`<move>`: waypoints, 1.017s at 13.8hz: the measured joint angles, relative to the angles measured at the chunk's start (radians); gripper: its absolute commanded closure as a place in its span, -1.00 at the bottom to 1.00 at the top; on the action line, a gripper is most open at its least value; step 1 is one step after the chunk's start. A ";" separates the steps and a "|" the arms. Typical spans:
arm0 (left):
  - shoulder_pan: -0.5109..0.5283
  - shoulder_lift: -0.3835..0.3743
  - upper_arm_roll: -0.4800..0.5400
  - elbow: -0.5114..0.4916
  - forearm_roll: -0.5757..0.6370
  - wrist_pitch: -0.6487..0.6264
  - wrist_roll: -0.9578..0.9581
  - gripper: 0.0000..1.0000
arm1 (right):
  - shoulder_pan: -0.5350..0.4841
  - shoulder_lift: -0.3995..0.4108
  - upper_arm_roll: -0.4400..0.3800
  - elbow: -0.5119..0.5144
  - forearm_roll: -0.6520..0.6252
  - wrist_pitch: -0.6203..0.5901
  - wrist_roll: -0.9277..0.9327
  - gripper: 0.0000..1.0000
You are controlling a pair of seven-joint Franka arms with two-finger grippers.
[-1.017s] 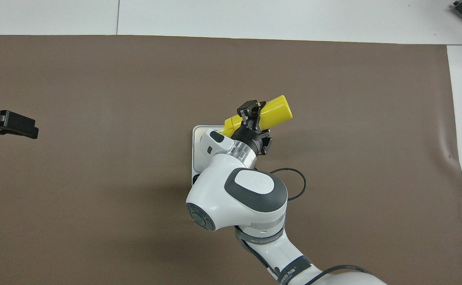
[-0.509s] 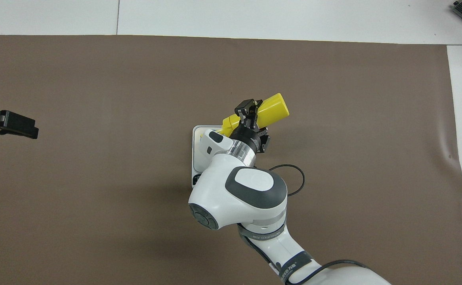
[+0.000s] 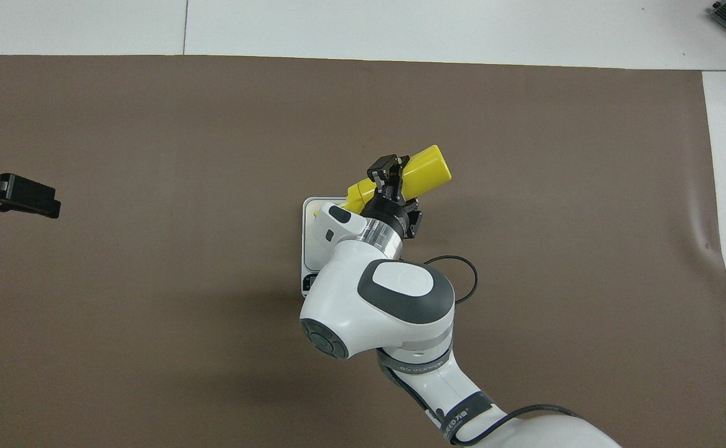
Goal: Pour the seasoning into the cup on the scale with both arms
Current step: 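Tilt the yellow bottle nozzle-down over the blue cup with the right gripper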
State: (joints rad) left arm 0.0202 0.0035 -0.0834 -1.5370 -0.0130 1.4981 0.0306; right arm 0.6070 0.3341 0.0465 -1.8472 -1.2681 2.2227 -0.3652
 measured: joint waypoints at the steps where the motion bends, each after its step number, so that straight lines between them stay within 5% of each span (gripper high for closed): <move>1: 0.000 0.000 0.000 0.000 0.000 0.000 0.000 -1.00 | -0.001 0.000 0.000 0.000 0.000 0.002 0.000 1.00; 8: 0.000 0.000 0.000 0.000 0.000 0.000 0.000 -1.00 | -0.073 -0.013 0.000 0.000 0.017 0.100 0.000 1.00; 14: 0.000 0.000 0.000 0.000 0.000 0.000 0.000 -1.00 | -0.089 -0.055 0.000 0.001 0.209 0.124 0.000 1.00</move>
State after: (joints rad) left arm 0.0202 0.0034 -0.0834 -1.5370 -0.0129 1.4981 0.0306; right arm 0.5176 0.2792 0.0469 -1.8465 -1.0590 2.3469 -0.3654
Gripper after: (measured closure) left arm 0.000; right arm 0.454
